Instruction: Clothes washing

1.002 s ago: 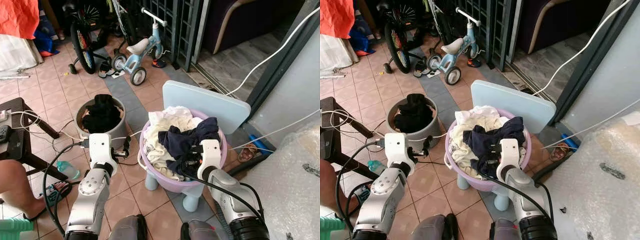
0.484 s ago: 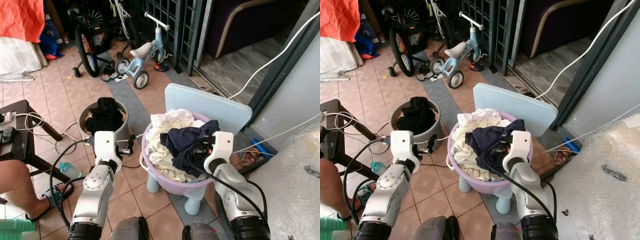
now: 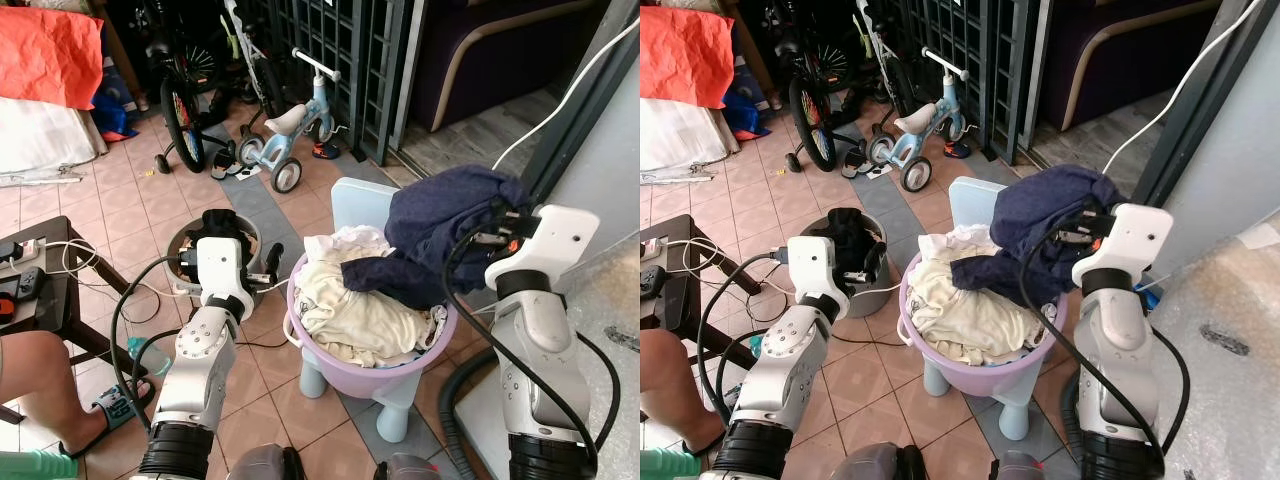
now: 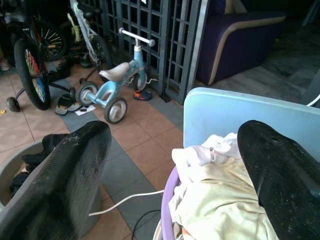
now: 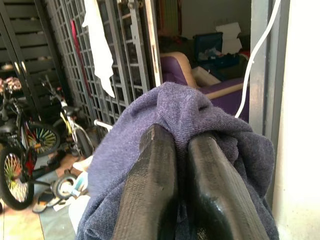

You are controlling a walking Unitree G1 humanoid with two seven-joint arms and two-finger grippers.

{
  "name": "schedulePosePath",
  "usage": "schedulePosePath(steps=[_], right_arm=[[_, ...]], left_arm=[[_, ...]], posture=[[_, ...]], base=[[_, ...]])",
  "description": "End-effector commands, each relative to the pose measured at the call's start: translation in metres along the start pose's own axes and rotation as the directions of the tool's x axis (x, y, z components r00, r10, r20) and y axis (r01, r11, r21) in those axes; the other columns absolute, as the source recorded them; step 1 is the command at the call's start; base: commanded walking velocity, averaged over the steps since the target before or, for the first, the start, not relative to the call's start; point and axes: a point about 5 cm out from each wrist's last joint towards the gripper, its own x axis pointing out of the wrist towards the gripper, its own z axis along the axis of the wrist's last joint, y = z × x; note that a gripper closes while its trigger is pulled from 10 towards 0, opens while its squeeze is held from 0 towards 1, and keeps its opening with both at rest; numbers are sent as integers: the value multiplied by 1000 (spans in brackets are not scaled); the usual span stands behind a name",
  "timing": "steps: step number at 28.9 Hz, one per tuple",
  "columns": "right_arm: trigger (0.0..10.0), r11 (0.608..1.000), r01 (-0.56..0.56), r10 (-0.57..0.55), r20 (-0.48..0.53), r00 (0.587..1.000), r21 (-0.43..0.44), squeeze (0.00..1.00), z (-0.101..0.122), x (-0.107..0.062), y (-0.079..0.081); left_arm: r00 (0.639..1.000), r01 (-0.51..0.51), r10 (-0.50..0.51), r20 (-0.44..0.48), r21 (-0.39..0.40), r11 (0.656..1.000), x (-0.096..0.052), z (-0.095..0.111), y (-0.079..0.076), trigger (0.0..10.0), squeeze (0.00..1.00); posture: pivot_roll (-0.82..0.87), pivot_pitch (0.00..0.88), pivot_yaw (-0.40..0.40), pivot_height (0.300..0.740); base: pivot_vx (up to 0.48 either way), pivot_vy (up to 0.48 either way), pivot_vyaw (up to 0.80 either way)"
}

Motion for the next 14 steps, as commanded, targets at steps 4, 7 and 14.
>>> schedulePosePath(steps=[4,7,14], right_arm=[[10000,1000,12,-11,64,998,-19,0,23,17,-2],[10000,999,33,-30,88,996,-35,0,31,24,-6],[10000,982,127,-114,100,989,-138,0,29,25,-18]], left_arm=[[1000,4,-4,6,4,1000,-3,-1,0,10000,0],[1000,-4,4,6,5,1000,-4,-1,1,10000,0],[999,-8,8,44,-6,1000,-5,7,2,10000,0]], posture=[[-142,0,90,740],[-134,1,85,740],[-131,12,80,740]], base=[[0,0,-800],[0,0,-800],[0,0,-800]])
